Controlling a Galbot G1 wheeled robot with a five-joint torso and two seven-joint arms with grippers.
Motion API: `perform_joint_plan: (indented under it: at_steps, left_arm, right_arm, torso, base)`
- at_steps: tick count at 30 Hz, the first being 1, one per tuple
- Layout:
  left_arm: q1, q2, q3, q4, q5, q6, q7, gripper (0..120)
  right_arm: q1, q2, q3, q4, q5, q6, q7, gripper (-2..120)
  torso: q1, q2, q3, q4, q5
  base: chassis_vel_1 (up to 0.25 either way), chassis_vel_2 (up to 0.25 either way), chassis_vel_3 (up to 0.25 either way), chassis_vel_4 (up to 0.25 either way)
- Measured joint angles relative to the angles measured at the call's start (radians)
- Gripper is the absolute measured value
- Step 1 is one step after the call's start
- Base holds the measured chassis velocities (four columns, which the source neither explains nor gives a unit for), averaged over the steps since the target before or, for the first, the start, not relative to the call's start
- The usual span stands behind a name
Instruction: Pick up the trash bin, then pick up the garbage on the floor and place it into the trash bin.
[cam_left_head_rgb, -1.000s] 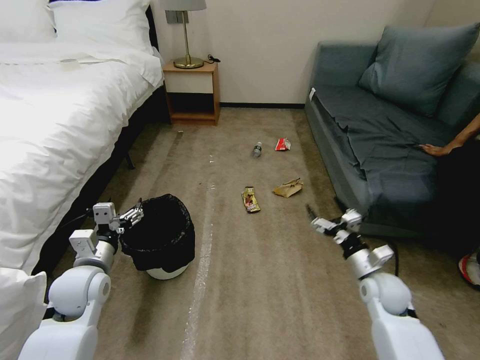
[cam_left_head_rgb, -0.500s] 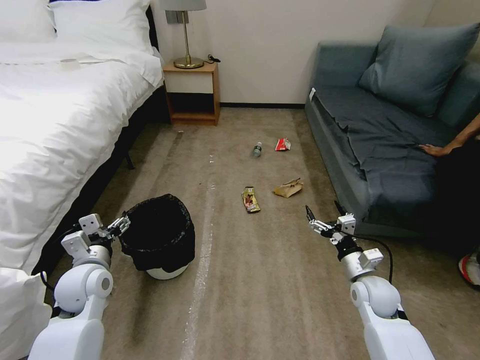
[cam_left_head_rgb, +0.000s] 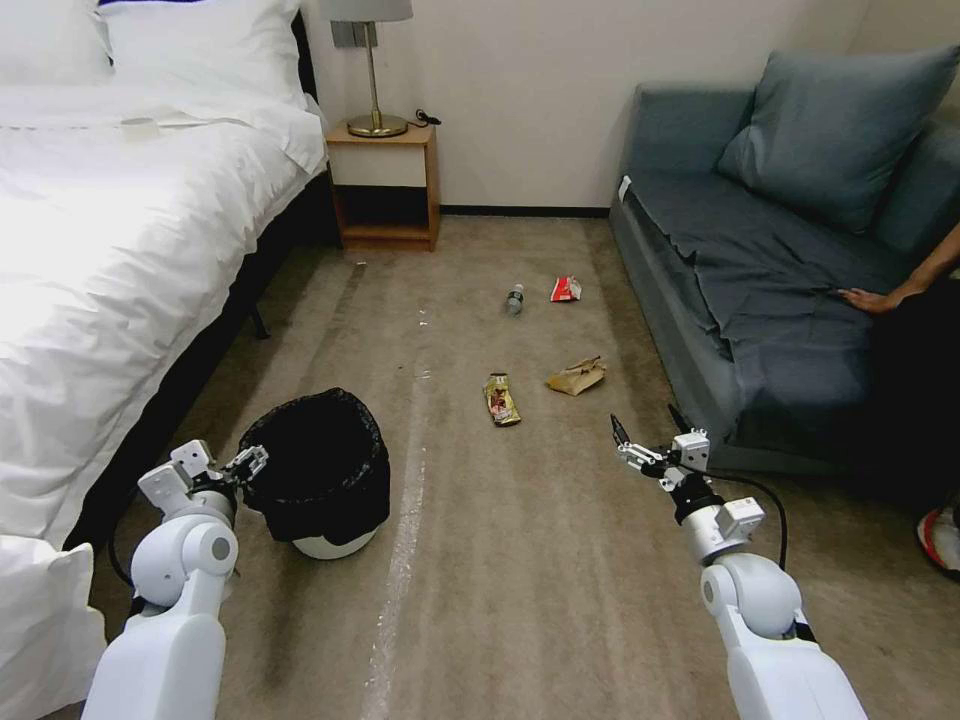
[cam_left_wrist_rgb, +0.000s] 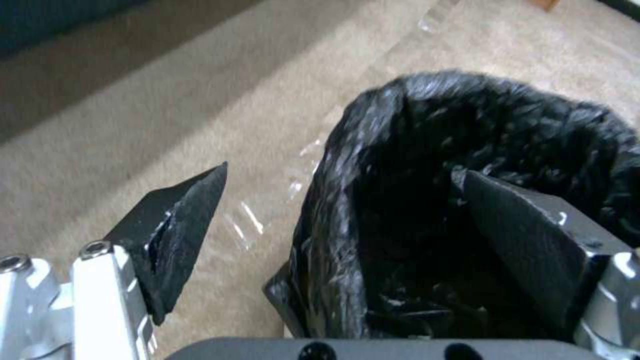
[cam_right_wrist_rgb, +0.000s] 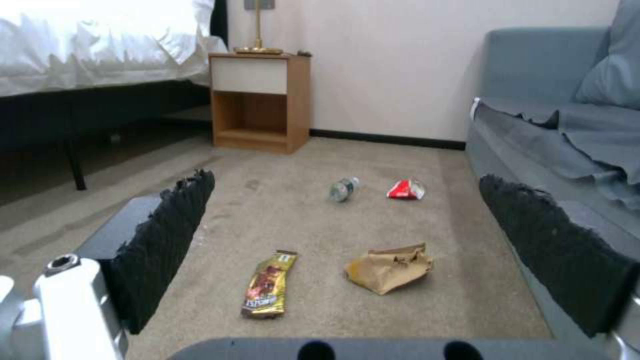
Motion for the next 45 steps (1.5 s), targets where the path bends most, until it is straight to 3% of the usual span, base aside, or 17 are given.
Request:
perform_joint_plan:
  at_steps: [13,22,28,29,34,35,38,45]
  left_arm:
    - [-0.071,-0.057,0.018,0.107,-0.058,0.001,-0.002,93]
    - [-0.088,-0.064,0.016,0.146,-0.066,-0.007,-0.001,61]
    - [-0.069,-0.061,0.0,0.145,-0.069,-0.008,0.003,43]
    - [-0.059,-0.062,-0.006,0.142,-0.07,-0.009,0.005,32]
    - [-0.039,-0.067,-0.015,0.137,-0.07,-0.01,0.01,19]
    - [-0.034,-0.07,-0.018,0.136,-0.07,-0.011,0.014,11]
    - [-0.024,-0.073,-0.025,0.136,-0.067,-0.013,0.019,4]
    - [-0.014,-0.073,-0.027,0.131,-0.058,-0.013,0.028,4]
  right_arm:
    - [-0.007,0.024,-0.013,-0.023,-0.017,0.009,-0.008,100]
    - [-0.012,0.022,-0.008,-0.037,-0.017,0.022,-0.013,100]
    - [-0.001,0.025,-0.009,-0.056,-0.019,0.035,-0.014,100]
    - [0.007,0.028,-0.011,-0.067,-0.028,0.047,-0.015,100]
    - [0.016,0.03,-0.017,-0.08,-0.037,0.055,-0.015,100]
    - [0.018,0.03,-0.021,-0.082,-0.038,0.056,-0.009,100]
    - [0.031,0.032,-0.035,-0.095,-0.052,0.067,0.039,100]
    - [0.048,0.036,-0.051,-0.11,-0.108,0.082,0.119,100]
  torso:
    - [0.0,0.0,0.0,0.0,0.0]
    - [0.0,0.0,0.0,0.0003,0.0009]
    - [0.0,0.0,0.0,0.0001,0.0003]
    - [0.0,0.0,0.0,0.0001,0.0004]
    - [0.0,0.0,0.0,0.0003,0.0006]
    - [0.0,0.0,0.0,0.0001,0.0007]
    - [0.0,0.001,0.0,0.0002,0.0009]
    - [0.0,0.001,0.0,0.0002,0.0005]
  base:
    - [0.0,0.0,0.0,0.0]
    - [0.0,0.0,0.0,0.0]
    - [0.0,0.0,0.0,0.0]
    - [0.0,0.0,0.0,0.0]
    - [0.0,0.0,0.0,0.0]
    - [0.0,0.0,0.0,0.0]
    - [0.0,0.0,0.0,0.0]
    - [0.0,0.0,0.0,0.0]
